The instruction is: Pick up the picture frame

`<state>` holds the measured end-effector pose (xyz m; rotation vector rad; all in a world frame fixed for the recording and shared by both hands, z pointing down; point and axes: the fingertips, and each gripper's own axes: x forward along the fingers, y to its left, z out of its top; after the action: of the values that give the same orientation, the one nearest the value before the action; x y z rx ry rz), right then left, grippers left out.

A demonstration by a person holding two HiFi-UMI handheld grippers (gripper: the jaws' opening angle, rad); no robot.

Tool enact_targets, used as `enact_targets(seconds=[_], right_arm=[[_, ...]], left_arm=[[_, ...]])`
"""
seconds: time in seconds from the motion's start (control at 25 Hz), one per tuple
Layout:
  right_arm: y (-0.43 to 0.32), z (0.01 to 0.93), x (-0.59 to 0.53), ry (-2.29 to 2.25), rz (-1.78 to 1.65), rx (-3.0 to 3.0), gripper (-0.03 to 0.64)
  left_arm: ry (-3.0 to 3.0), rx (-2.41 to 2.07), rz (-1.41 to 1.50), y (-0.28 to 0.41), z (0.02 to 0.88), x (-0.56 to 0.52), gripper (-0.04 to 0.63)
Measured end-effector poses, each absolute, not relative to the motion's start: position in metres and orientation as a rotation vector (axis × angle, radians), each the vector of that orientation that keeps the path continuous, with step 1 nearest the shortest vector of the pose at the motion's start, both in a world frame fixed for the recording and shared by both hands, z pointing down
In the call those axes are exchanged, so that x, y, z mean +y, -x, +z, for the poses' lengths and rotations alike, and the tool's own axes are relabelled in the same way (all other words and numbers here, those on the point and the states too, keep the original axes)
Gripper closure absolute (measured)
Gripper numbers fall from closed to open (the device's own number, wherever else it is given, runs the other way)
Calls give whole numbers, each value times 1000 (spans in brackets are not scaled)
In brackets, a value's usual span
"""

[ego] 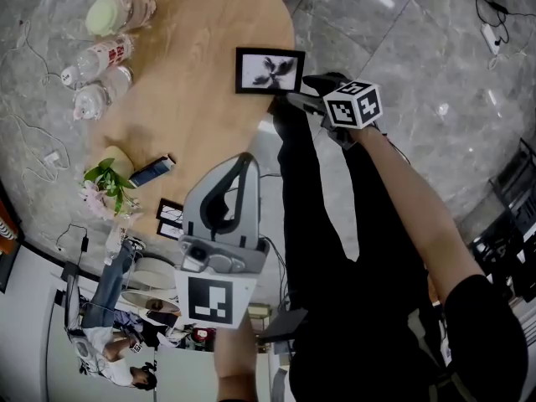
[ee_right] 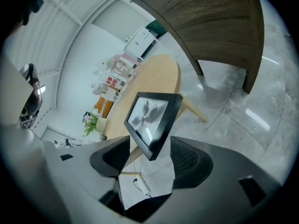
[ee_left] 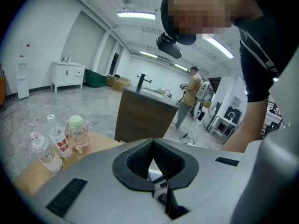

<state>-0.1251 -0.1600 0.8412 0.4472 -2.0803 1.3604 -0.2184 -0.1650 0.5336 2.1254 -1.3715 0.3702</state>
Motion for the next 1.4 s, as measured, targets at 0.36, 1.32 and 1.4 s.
enact_targets(seconds=[0.36,1.32,1.4], right_arm=[[140,862,-158,-430,1493,-2040,383],[124,855,-147,-403,1516,-1956,456],[123,849,-147,-397,1525,-1964,468]], left_arm=[[-2094,-1378,381,221,548,-159,581],[-2096,-1399,364,211,540,-158,581],[-2095,-1404,360,210,537,-157,583]])
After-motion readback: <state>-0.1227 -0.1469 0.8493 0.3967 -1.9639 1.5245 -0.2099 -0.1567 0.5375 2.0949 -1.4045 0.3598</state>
